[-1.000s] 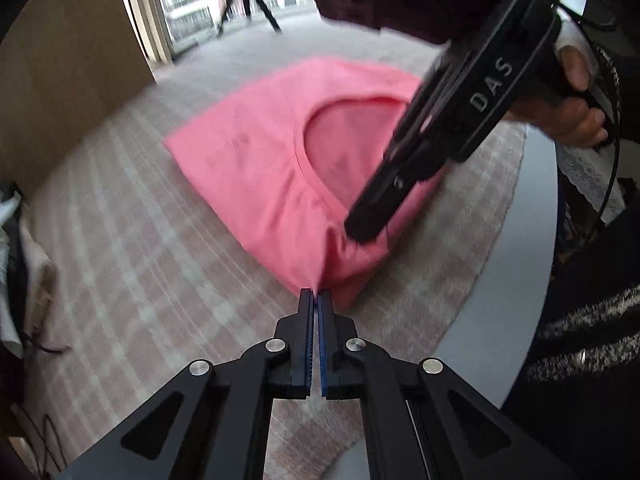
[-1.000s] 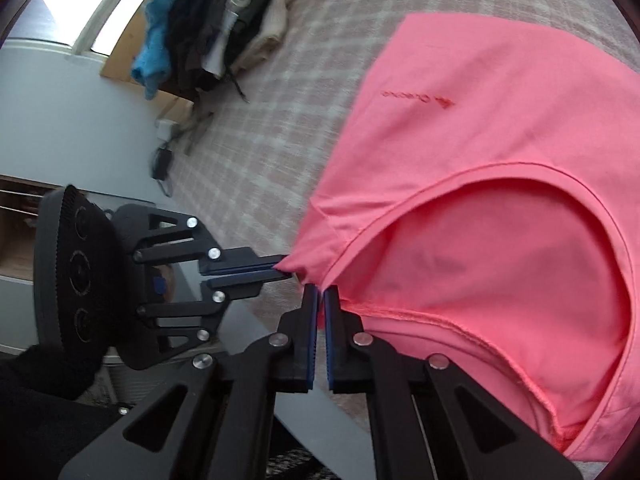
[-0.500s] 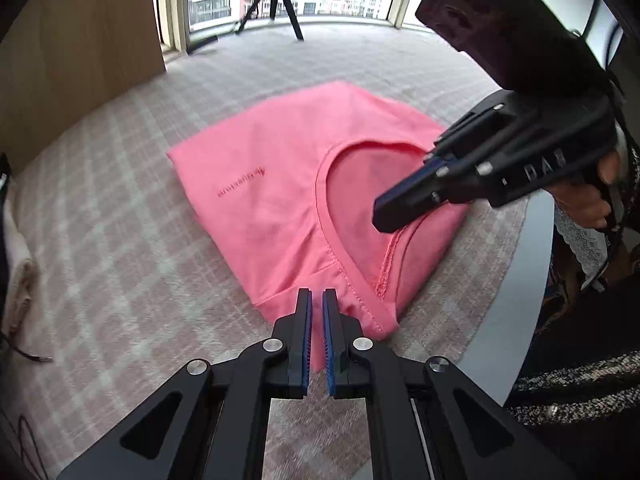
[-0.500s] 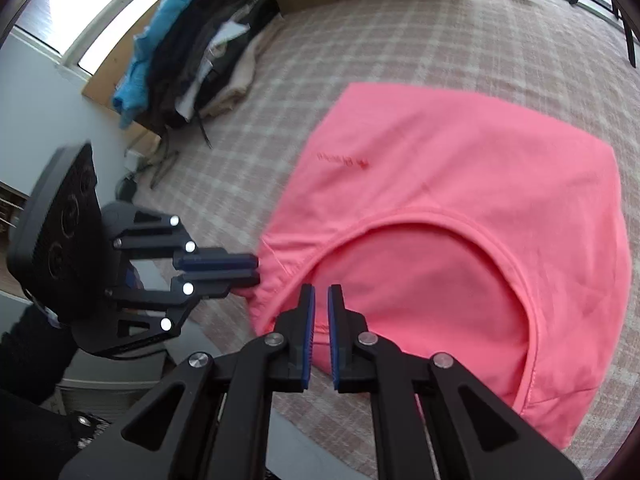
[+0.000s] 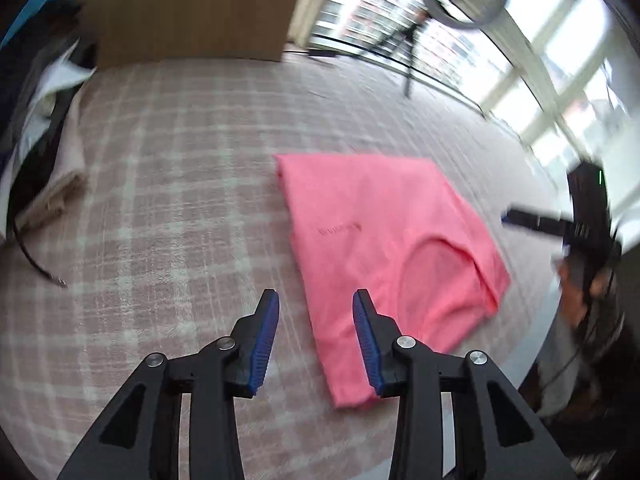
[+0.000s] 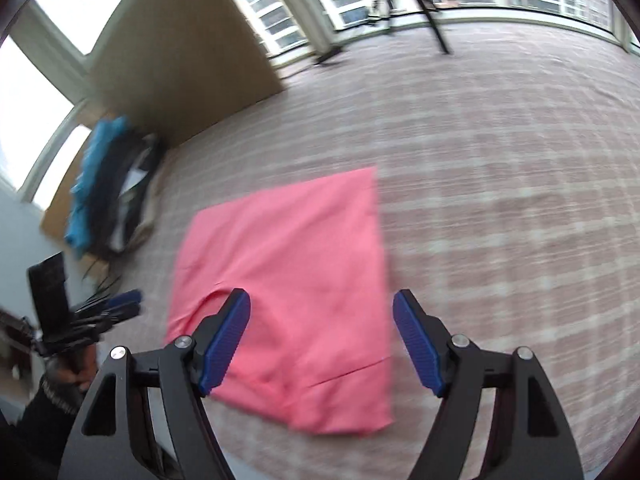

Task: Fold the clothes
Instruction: 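Grasp the folded shirt edge with both grippers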

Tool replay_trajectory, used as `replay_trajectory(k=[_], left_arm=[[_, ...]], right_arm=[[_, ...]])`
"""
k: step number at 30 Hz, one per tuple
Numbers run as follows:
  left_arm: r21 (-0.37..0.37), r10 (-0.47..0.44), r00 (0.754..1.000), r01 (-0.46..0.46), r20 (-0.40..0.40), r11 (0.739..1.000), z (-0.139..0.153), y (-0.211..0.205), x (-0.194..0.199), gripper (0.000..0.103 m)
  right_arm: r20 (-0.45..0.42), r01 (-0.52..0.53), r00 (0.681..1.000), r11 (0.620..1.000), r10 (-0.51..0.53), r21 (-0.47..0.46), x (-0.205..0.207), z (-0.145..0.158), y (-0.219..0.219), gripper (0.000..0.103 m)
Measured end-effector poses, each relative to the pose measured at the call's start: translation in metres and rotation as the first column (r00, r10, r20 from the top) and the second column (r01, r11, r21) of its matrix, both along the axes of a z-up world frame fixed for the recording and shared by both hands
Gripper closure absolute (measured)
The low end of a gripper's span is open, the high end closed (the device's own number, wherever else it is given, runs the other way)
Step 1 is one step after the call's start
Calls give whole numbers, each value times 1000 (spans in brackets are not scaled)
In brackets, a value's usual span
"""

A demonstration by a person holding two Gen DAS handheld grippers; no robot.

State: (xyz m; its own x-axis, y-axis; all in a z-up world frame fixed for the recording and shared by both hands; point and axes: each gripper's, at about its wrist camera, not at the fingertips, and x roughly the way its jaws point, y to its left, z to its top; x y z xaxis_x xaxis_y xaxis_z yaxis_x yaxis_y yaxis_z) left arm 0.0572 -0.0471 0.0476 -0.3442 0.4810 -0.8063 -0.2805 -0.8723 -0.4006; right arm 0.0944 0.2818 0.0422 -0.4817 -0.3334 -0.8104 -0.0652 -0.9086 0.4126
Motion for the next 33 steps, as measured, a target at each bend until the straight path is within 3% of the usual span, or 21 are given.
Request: replay_trajectory(k=[2, 5, 10, 19, 23, 27, 29, 32, 33], left_arm=[[20, 33, 999, -34, 28, 999, -7, 3, -4, 67], [-24, 32, 999, -31, 35, 999, -11, 14, 8, 67], [-66, 47, 998, -44, 45, 997, -16, 19, 14, 67], [-170, 0, 1000, 4, 23, 985, -16, 41, 19, 66], [-211, -43, 999, 41, -5, 977, -14, 59, 25, 61], [-220, -56, 998, 48, -31, 974, -13, 72, 30, 61], [-215, -49, 998, 38, -43, 976, -13, 76, 30, 66], [-203, -23, 998, 10, -61, 979, -13, 80, 29, 85], [-187, -12, 998, 1, -56, 982, -14, 79, 28, 88]], right_arm=[[38, 29, 999, 1000, -29, -4, -7, -14, 11, 31], [47, 27, 999, 999, -26, -19, -6, -25, 15, 35], [46, -20, 999, 1000, 20, 8, -10, -30, 18, 49], [46, -123, 992, 991, 121, 47, -12, -36, 0, 50], [36, -211, 977, 975, 209, 65, -8, -36, -24, 54], [26, -243, 970, 970, 242, 11, -7, -36, -37, 54], [17, -260, 965, 965, 260, 2, -6, -38, -43, 62], [20, -275, 961, 961, 276, -41, -5, -40, -49, 85], [18, -275, 961, 960, 277, -59, -6, -41, -51, 86]])
